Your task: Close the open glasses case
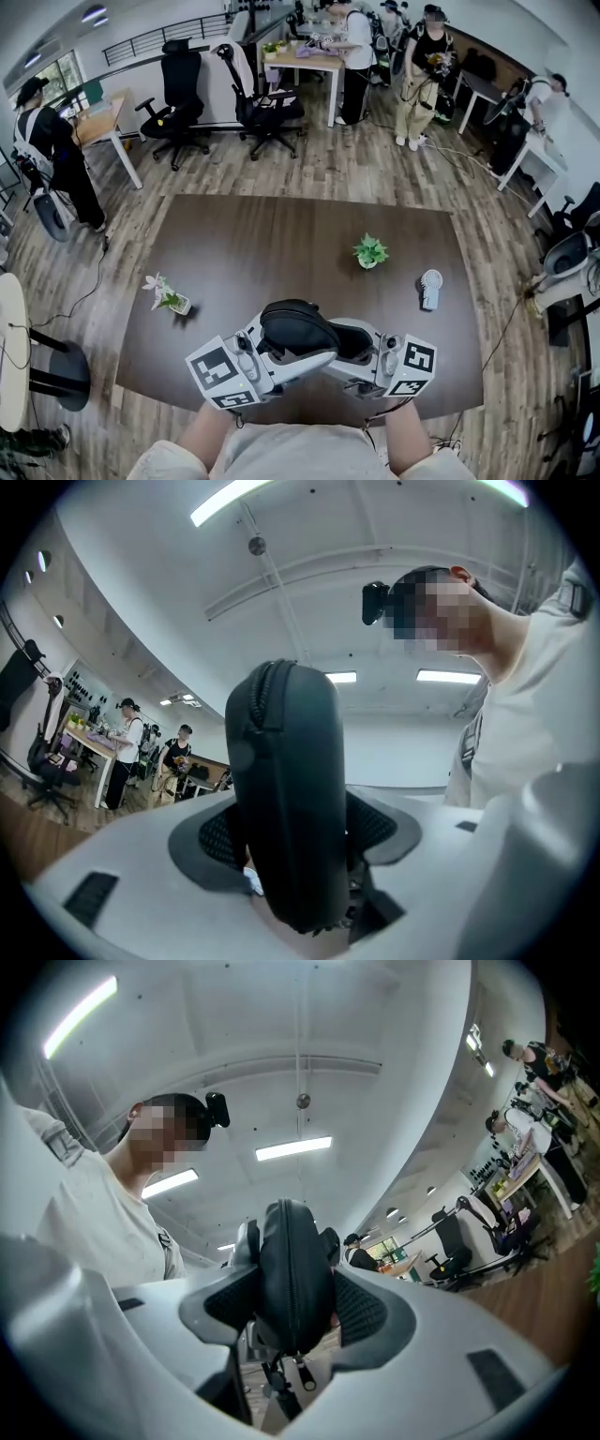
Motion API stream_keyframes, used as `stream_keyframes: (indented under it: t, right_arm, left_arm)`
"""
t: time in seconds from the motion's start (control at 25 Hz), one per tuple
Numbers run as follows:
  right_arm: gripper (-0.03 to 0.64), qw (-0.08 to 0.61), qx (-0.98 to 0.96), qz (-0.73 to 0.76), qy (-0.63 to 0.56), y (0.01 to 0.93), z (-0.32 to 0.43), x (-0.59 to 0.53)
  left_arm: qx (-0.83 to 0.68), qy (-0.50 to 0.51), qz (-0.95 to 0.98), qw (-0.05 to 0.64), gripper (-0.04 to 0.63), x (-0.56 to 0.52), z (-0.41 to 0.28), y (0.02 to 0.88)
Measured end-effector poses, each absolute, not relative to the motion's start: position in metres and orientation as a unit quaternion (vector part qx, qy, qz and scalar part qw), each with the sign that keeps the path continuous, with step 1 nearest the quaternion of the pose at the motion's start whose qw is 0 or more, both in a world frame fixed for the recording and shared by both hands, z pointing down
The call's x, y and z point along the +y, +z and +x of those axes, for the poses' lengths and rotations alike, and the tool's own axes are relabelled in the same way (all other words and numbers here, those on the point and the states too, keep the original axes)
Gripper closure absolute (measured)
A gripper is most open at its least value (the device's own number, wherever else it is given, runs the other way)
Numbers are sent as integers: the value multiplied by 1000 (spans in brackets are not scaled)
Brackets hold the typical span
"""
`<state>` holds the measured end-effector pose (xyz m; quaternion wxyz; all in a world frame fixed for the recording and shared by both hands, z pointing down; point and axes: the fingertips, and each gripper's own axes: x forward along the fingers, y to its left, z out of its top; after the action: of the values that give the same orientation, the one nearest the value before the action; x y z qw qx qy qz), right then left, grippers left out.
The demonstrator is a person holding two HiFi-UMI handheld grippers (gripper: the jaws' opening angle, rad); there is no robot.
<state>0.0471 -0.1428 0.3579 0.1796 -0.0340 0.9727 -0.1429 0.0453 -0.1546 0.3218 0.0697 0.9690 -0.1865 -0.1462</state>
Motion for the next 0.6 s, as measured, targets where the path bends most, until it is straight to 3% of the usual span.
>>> stream_keyframes:
  t: [0.6]
  right_arm:
    - [356, 146, 978, -51, -143, 367, 44, -144]
  left_arm:
    - [-179, -120, 975, 43, 311, -151, 47, 325]
